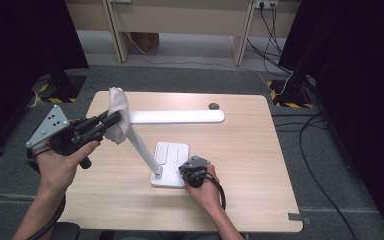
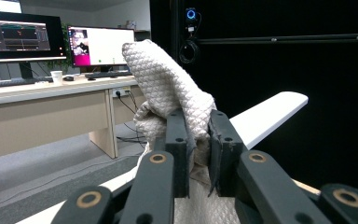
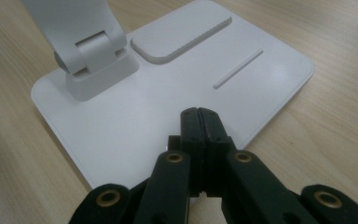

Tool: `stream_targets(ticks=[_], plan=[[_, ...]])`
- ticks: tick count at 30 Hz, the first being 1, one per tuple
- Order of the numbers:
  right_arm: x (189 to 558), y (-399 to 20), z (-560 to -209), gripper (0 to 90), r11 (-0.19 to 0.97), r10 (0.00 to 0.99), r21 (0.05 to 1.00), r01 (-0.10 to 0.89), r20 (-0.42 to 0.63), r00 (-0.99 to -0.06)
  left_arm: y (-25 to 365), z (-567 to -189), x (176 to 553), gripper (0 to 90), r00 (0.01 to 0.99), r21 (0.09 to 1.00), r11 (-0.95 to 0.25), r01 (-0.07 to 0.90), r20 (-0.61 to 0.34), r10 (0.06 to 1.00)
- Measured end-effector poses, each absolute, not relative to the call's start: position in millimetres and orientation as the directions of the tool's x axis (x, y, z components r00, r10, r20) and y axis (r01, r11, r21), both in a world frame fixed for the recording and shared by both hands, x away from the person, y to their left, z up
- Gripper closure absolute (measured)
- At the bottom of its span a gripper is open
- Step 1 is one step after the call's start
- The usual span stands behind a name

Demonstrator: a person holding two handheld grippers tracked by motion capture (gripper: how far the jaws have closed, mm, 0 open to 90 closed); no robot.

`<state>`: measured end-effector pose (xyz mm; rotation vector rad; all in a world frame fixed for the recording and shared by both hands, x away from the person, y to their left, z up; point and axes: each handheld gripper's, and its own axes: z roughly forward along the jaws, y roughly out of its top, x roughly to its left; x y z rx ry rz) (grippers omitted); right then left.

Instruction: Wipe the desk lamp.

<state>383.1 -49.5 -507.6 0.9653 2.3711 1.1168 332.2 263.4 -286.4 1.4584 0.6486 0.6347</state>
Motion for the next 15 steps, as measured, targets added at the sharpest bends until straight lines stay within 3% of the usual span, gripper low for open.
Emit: stream_targets(ticks=[15], plan=[[383.1,-48.6,-507.5,90.0,0.465,0.703,0.776,0.426,-0.03,-0.711,260.9,-283.5,334.8,80.2,0.662,1.0,0.005,0.01,-0.01,0.749]])
